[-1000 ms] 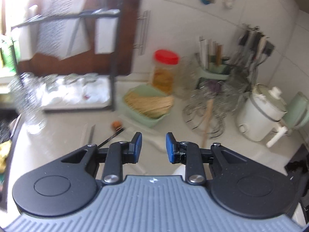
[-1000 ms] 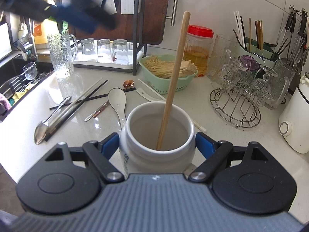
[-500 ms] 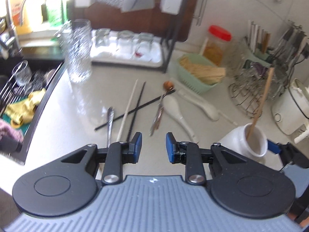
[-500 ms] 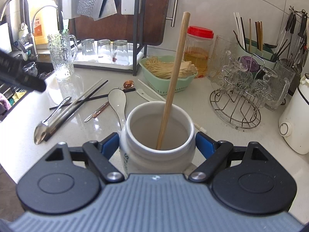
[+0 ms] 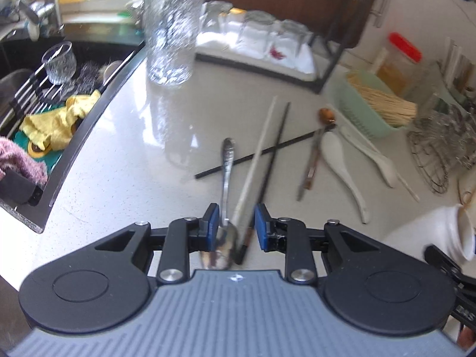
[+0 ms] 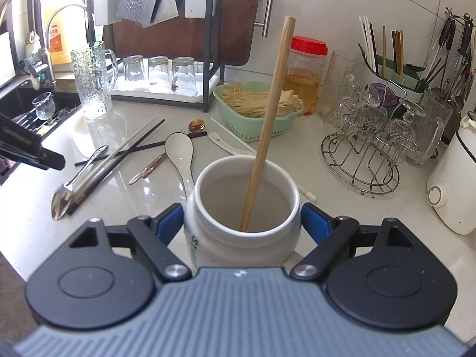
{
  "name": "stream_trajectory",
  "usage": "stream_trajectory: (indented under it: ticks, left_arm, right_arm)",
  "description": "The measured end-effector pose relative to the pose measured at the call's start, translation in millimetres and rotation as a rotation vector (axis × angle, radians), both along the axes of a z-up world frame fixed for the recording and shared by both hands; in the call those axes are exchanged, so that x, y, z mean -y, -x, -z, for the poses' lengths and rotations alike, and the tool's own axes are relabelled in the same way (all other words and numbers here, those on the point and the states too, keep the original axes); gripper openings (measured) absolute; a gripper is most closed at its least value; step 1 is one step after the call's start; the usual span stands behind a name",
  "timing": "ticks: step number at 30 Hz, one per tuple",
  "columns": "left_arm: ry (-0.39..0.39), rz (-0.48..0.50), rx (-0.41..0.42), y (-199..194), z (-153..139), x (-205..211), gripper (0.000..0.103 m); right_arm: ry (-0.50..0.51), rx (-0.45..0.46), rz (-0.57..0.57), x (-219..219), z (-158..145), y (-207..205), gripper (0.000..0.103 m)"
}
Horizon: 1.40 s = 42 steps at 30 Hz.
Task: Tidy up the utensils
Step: 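Move the left tool to the silver spoon with the ornate handle, then close the left tool on the silver spoon handle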
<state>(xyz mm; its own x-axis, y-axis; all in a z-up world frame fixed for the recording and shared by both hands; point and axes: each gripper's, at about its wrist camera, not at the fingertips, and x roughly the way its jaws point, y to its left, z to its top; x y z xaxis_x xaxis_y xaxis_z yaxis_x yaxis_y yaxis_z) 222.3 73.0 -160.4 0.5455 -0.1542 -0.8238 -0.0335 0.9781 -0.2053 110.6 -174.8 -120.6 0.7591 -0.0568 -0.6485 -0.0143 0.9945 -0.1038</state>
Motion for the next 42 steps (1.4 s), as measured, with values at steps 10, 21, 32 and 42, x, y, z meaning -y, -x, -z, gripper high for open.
stream_trajectory:
  ticks: [10,21,32,42]
  left_arm:
    - [0.003,0.016,-0.058,-42,33,-9,0.023]
    - [-0.074,0.061,-0.080,-68,41,6,0.014]
    - [-0.139,0.088,-0.079,-78,43,13,0.010]
    - [-0.118,0.096,-0.075,-72,42,14,0.009]
  right_arm:
    - [0.001,-0.019,0.041,-4,-1,1,0.088]
    - [0.008,-0.020,0.068,-6,0,1,0.088]
    - [0.024,-0.026,0.084,-9,0,0,0.089]
    - [0.032,-0.022,0.085,-10,1,0,0.089]
